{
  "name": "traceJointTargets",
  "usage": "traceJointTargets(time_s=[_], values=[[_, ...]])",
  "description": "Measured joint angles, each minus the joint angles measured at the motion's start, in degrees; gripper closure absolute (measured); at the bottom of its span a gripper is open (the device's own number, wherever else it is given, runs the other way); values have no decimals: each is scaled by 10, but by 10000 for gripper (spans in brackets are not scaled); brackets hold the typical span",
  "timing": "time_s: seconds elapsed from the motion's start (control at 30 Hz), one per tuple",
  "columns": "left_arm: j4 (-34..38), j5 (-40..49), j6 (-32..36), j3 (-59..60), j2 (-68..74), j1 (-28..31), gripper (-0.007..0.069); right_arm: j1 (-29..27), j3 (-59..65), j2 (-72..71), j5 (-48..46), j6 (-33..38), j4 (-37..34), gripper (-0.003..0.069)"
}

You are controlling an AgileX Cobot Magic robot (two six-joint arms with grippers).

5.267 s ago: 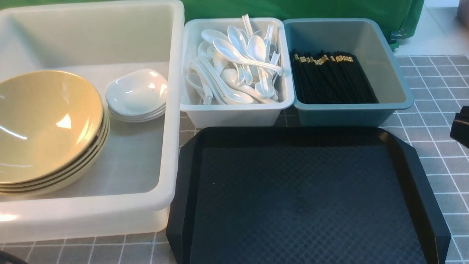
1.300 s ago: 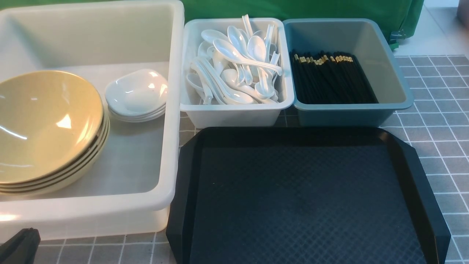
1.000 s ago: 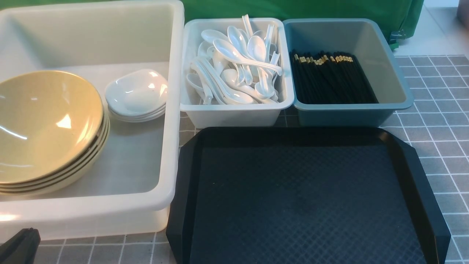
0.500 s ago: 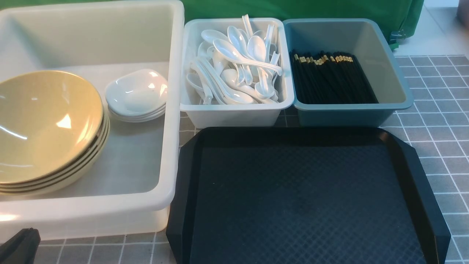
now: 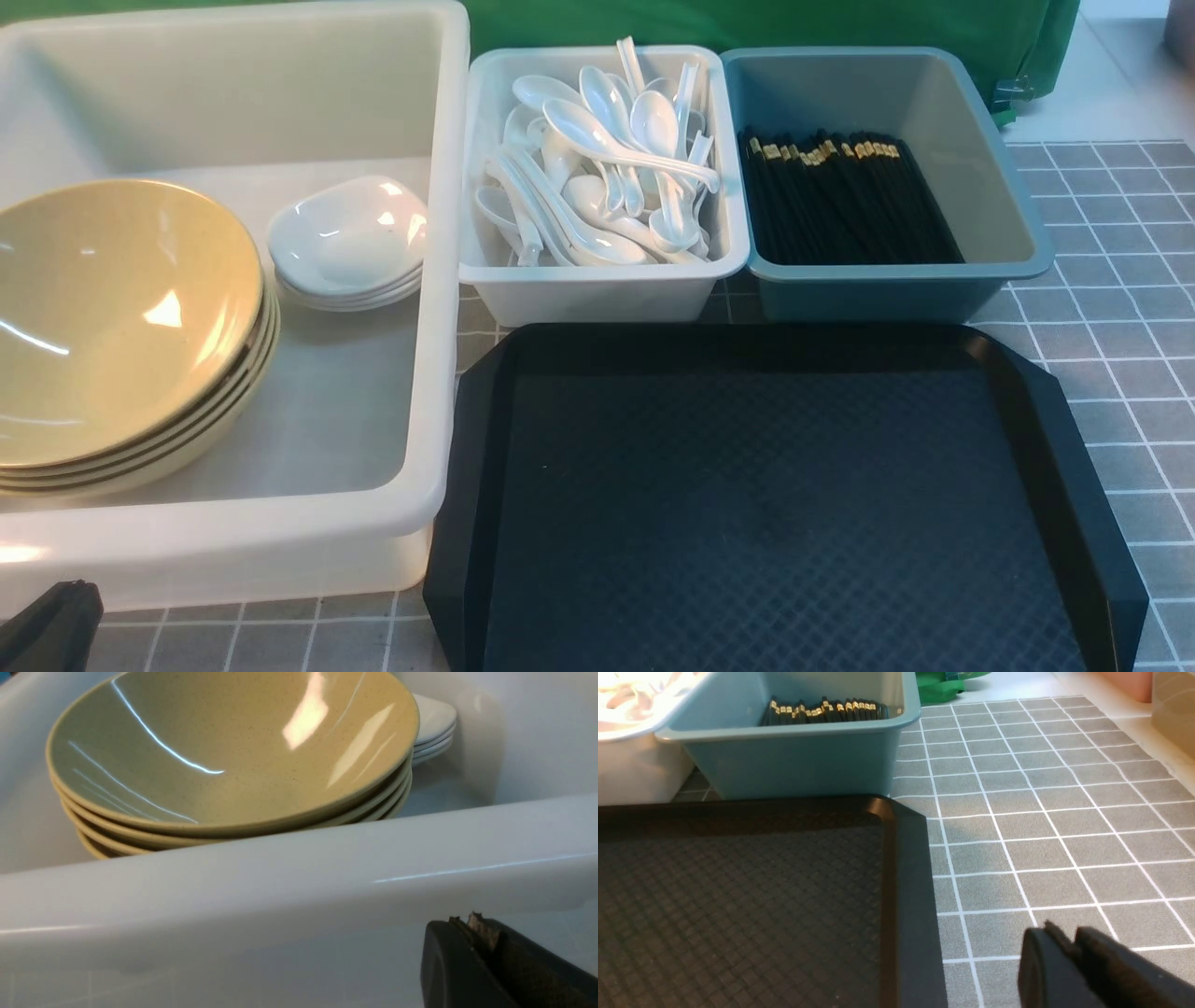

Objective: On grey table put chopsticks spoon bowls plates into blue grey white boxes.

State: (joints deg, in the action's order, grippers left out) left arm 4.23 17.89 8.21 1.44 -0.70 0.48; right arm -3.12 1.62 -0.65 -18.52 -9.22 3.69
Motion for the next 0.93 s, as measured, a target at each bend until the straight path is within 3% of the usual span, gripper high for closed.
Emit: traceJointTargets(time_s=[0.93], values=[[0, 1, 0, 0, 0, 0, 636, 0, 0, 0, 0, 0, 0, 521]])
